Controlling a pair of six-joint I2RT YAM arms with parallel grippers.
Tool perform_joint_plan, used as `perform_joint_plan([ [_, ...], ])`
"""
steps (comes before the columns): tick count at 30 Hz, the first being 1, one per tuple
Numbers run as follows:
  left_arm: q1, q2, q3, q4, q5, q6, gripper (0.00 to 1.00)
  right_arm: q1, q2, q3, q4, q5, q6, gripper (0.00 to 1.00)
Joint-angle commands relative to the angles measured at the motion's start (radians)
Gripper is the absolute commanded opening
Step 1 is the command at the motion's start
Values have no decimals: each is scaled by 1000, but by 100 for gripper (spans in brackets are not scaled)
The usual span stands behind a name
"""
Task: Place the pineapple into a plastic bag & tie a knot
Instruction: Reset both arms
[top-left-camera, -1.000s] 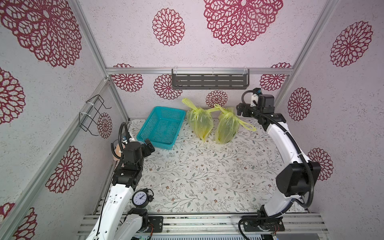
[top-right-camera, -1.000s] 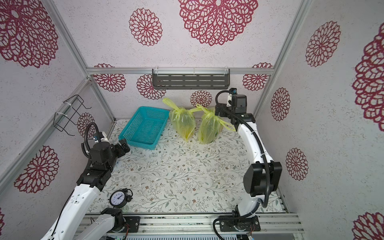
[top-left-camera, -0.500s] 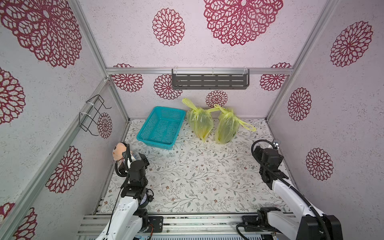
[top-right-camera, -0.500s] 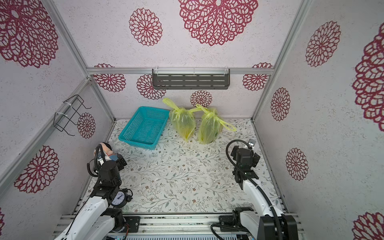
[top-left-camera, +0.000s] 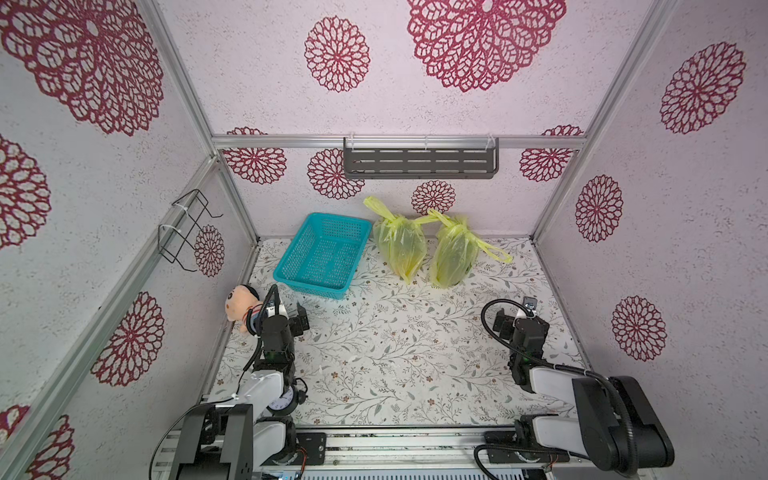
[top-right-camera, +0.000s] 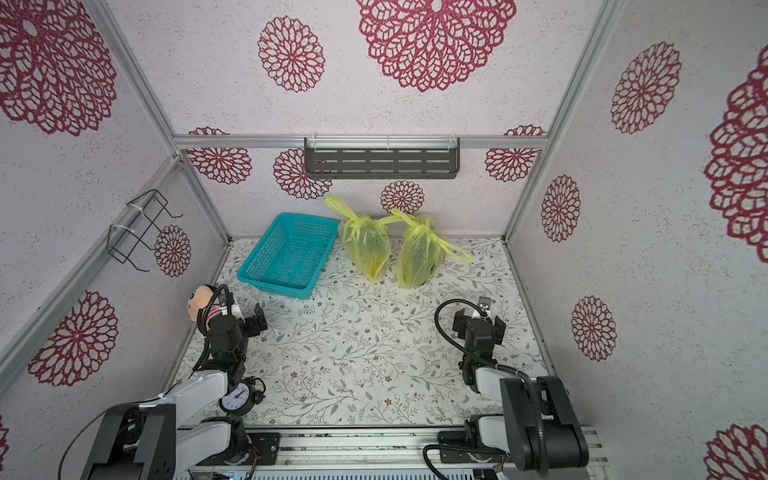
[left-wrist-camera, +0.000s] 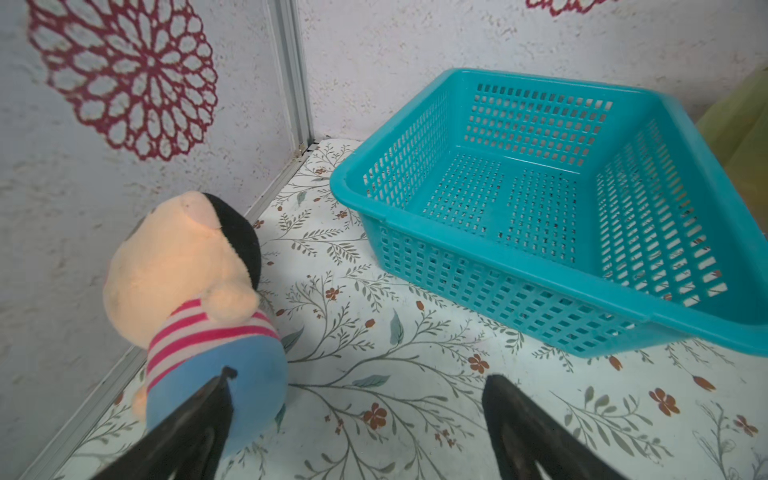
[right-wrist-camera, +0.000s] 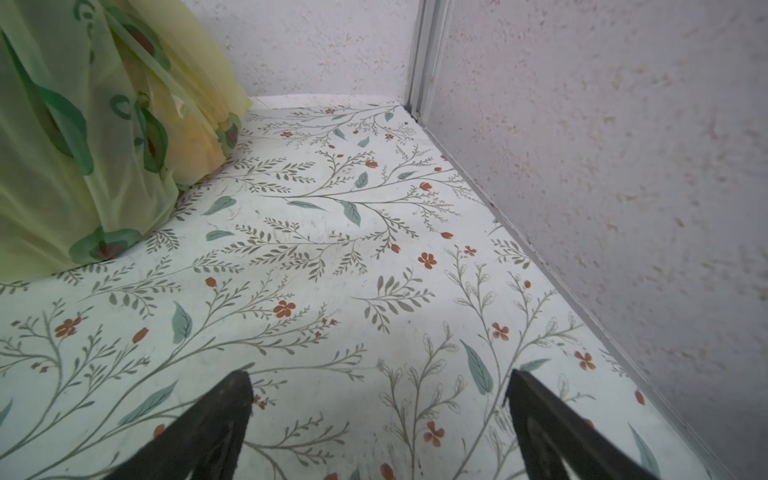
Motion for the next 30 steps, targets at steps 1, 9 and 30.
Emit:
perform_joint_plan([
  [1, 42, 49, 38, 115, 109, 41, 97, -19, 60, 16, 230, -98, -46, 99],
  [9, 94, 193, 103, 192, 145, 12, 97, -49, 201, 18, 346, -172, -36, 99],
  [30, 104, 351, 162, 233, 116, -13, 97, -48, 210, 38, 311, -111, -22, 99],
])
